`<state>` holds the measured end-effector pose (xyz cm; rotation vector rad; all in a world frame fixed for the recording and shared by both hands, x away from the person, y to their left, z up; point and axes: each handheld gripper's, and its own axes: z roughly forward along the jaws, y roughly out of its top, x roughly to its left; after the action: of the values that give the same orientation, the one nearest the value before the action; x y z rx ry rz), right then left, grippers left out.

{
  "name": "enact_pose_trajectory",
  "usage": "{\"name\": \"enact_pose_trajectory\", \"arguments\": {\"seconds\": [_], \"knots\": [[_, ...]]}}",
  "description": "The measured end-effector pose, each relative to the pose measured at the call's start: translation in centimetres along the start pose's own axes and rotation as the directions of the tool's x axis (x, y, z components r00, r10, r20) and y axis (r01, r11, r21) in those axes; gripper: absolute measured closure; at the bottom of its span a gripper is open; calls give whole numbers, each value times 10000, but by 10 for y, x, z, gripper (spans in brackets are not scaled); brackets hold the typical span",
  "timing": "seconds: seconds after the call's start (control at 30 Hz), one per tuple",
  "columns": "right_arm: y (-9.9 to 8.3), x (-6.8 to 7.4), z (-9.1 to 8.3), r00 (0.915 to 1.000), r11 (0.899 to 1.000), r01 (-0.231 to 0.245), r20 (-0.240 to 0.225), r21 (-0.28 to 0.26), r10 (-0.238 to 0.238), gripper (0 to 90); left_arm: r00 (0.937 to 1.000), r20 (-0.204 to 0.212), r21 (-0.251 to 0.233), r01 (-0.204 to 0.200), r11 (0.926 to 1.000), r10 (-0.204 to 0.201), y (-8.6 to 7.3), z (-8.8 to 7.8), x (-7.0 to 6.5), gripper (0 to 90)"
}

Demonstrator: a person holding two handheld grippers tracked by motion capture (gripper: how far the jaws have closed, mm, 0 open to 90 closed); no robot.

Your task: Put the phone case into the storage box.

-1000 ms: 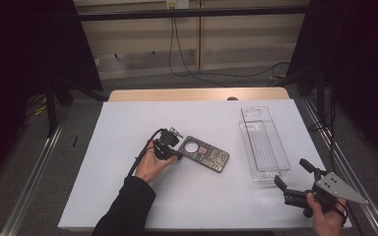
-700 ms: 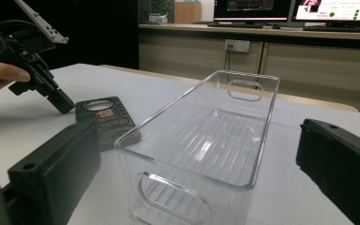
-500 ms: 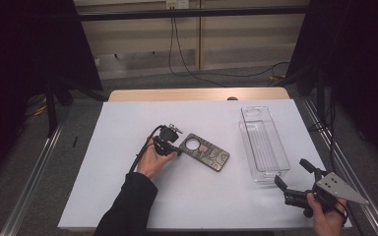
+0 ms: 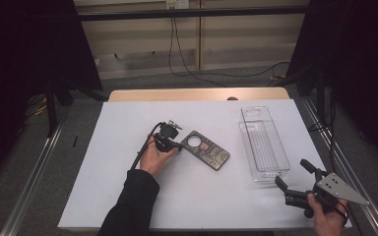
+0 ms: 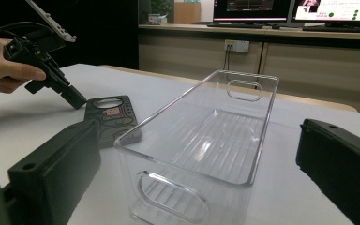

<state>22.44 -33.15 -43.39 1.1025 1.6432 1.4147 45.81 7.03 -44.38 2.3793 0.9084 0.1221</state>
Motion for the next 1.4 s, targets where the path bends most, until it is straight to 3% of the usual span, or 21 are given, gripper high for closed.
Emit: {"name": "enact_pose_trajectory", "arguments": {"seconds": [0.17, 0.27, 0.4, 0.43, 0.5, 0.77, 0.83, 1.1, 1.4], "knots": [[0, 0, -1, 10000, 10000, -30, 35, -31, 30, 0, 9998, 138, -118, -140, 9998, 142, -1, -2, -3, 900], [0, 0, -1, 10000, 10000, -25, 7, -32, 25, 0, 9993, 348, -479, -140, 9988, 157, 0, -5, -7, 900], [0, 0, -2, 10000, 10000, -5, 14, -41, 5, 0, 9973, 396, -1238, -557, 9907, 610, 6, -9, -22, 900], [0, 0, -2, 10000, 10000, -25, 34, -44, 25, 0, 9973, 396, -1238, -557, 9907, 610, 6, -9, -22, 900], [0, 0, -2, 10000, 10000, -58, 57, -41, 58, 0, 9967, 648, -1728, -375, 9842, 494, 9, -8, -29, 900], [0, 0, -2, 10000, 10000, -61, 27, -33, 61, 0, 9919, 1202, -1989, -164, 9799, 410, 17, 1, -39, 900], [0, 0, -2, 10000, 10000, -43, 10, -34, 43, 0, 9873, 1514, -2086, -168, 9779, 492, 20, 3, -44, 900], [0, 0, -3, 10000, 10000, -46, 3, -42, 46, 0, 9810, 1705, -1769, -620, 9823, 926, 31, 9, -58, 900], [0, -1, -3, 10000, 10000, -31, 15, -42, 31, 0, 9750, 1789, -1202, -1115, 9865, 1320, 54, 31, -73, 900]]}}
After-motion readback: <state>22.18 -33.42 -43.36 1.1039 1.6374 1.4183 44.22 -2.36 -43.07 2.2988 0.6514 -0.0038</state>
